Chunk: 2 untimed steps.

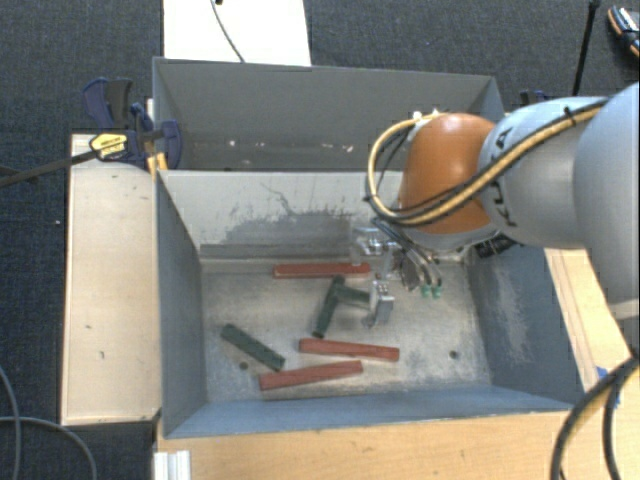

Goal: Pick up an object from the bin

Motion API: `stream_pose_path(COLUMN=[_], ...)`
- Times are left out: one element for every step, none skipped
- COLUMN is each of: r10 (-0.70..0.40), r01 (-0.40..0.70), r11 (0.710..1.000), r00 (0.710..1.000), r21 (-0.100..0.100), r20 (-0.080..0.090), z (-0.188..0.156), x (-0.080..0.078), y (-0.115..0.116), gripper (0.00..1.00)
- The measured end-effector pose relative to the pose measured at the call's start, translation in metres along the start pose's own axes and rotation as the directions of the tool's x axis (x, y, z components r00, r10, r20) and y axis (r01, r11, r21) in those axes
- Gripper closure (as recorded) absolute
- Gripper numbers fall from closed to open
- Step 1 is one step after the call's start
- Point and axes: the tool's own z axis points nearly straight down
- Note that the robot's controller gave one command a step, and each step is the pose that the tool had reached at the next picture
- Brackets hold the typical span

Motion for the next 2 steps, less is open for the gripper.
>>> stream_pose_path(r10=[0.141,0.158], r01=[-0.141,-0.158], r11=[0.990,0.987], r00=[0.990,0.987], r21=[0.001,0.001], r20=[-0.002,0.001], z=[0.0239,0.0292], x=[-0.0087,-0.0044], y=[0.0000,-0.0021], gripper=[0.00,1.00])
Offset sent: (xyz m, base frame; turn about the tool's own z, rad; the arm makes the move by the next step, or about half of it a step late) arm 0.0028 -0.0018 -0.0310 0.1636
